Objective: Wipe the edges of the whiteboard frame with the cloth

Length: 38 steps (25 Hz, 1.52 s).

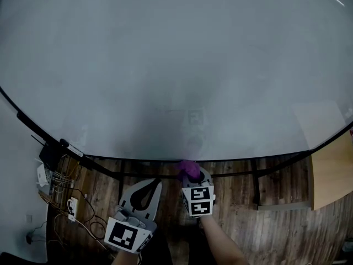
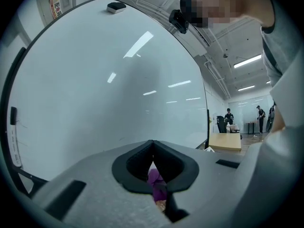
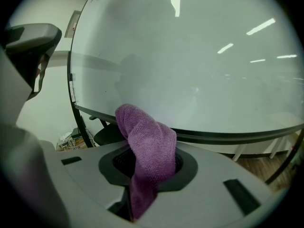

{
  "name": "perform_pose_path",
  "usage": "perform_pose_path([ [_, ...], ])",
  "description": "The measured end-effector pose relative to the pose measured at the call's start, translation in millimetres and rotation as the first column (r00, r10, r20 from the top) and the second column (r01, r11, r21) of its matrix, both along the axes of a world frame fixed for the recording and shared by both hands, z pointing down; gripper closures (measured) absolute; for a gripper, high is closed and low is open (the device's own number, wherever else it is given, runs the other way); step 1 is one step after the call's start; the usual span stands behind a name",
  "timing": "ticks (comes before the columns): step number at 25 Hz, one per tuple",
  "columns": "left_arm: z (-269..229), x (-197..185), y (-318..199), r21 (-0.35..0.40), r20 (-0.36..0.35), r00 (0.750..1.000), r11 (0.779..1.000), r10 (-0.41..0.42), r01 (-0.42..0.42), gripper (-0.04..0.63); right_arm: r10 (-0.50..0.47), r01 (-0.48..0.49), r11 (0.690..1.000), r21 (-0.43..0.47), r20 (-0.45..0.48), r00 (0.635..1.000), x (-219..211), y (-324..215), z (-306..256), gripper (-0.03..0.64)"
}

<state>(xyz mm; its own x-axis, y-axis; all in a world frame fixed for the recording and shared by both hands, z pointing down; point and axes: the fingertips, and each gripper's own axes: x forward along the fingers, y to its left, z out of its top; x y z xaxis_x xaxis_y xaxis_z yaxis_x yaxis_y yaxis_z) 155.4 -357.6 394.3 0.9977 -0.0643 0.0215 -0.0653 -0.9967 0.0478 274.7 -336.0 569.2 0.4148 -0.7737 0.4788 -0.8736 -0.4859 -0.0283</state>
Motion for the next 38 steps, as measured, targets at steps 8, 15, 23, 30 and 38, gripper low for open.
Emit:
perform_pose_path([
  [8, -2, 17, 16, 0.013, 0.000, 1.000, 1.000, -0.001, 0.001, 0.580, -0.006, 0.006, 1.000, -0.002, -0.014, 1.000, 18, 21, 2, 0.528],
  [15, -2, 37, 36, 0.033, 0.006, 1.000, 0.999, -0.013, 0.013, 0.580, -0.012, 0.012, 1.000, -0.003, -0.013, 1.000, 38, 44, 4, 0.528],
  [23, -3, 55, 71, 0.045, 0.003, 1.000, 0.999, -0.028, 0.028, 0.580, -0.019, 0.019, 1.000, -0.014, -0.016, 1.000, 65, 77, 4, 0.528],
  [30, 0, 63, 94, 0.047, 0.008, 0.998, 0.997, -0.055, 0.054, 0.580, -0.023, 0.022, 0.999, -0.027, -0.034, 0.999, 86, 103, 7, 0.527],
  [38, 2, 69, 120, 0.057, 0.007, 0.997, 0.995, -0.078, 0.078, 0.580, -0.023, 0.023, 1.000, -0.011, -0.041, 0.999, 105, 129, 6, 0.526],
])
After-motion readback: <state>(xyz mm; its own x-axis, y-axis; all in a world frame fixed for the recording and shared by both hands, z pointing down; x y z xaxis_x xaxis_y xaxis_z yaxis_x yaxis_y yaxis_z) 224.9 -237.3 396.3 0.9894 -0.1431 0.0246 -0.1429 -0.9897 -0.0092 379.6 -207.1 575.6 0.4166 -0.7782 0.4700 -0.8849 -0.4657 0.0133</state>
